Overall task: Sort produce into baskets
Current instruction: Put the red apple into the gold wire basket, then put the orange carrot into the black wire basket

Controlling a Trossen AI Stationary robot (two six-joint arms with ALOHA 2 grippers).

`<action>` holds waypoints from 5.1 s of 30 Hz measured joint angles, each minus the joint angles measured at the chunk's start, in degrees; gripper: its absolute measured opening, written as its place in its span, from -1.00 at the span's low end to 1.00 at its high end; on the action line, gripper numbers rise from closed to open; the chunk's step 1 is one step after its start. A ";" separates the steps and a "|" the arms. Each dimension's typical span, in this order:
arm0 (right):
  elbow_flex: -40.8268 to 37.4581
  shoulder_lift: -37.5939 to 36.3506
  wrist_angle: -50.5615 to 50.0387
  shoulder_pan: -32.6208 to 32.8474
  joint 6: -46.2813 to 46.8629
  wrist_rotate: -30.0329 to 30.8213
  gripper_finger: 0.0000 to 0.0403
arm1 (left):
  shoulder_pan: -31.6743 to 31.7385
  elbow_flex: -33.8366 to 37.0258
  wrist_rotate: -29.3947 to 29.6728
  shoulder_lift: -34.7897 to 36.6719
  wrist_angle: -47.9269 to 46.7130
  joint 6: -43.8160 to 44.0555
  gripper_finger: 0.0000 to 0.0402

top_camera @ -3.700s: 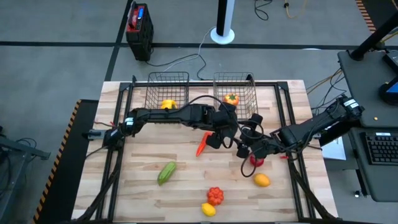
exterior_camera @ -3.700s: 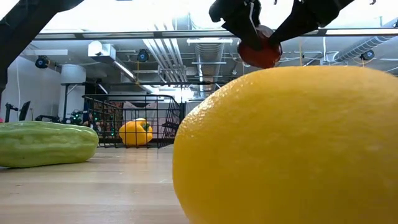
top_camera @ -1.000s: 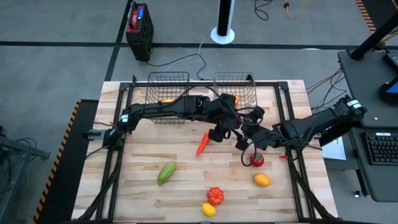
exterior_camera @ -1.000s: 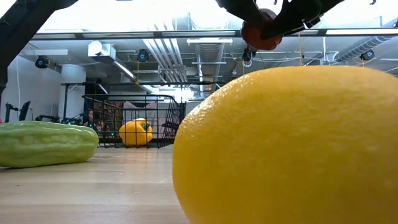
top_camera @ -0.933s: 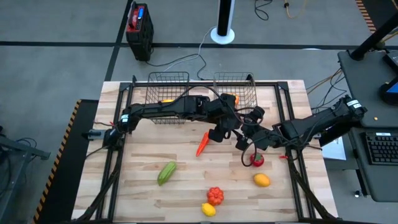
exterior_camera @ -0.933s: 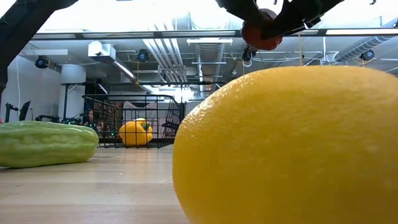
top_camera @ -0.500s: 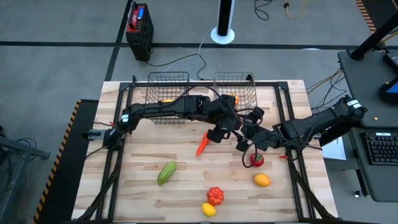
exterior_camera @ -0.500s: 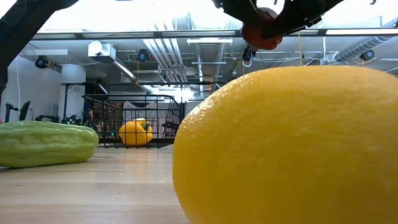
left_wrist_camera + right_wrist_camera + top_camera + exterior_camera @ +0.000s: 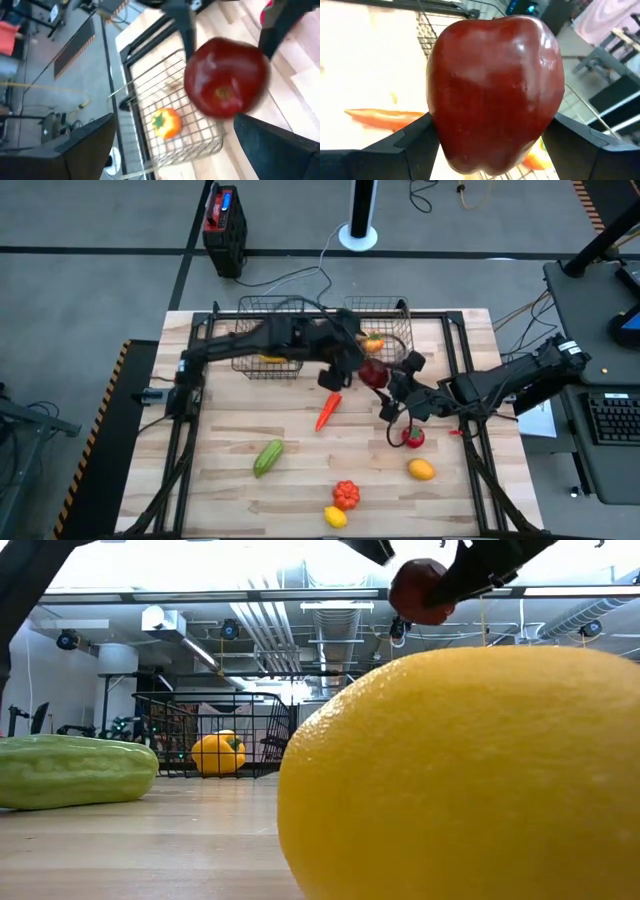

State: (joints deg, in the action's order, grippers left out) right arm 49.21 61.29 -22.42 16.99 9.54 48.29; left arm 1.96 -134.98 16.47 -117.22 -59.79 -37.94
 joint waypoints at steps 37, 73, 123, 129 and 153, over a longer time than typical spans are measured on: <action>17.56 14.39 -28.77 -42.19 -31.35 -45.90 0.48 | -13.34 2.01 -4.96 17.88 -10.74 31.84 0.91; 15.16 25.95 -29.58 -50.53 -35.32 -51.46 0.53 | -28.05 61.79 13.66 54.74 33.77 42.99 0.92; 17.66 18.07 -19.68 -50.63 -21.87 -54.78 0.38 | -28.02 64.89 13.16 54.53 34.20 43.66 0.92; 13.50 19.07 -11.01 -50.66 -13.28 -54.53 -0.03 | -28.02 64.82 13.00 53.44 34.29 44.94 0.92; 11.56 -0.51 -14.81 -38.81 -3.37 -54.27 -0.94 | -27.39 64.61 20.68 36.73 33.59 61.61 0.92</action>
State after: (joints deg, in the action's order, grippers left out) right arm 60.78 60.78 -37.23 -21.83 6.18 -5.98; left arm -25.43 -70.37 37.15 -80.49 -26.20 23.67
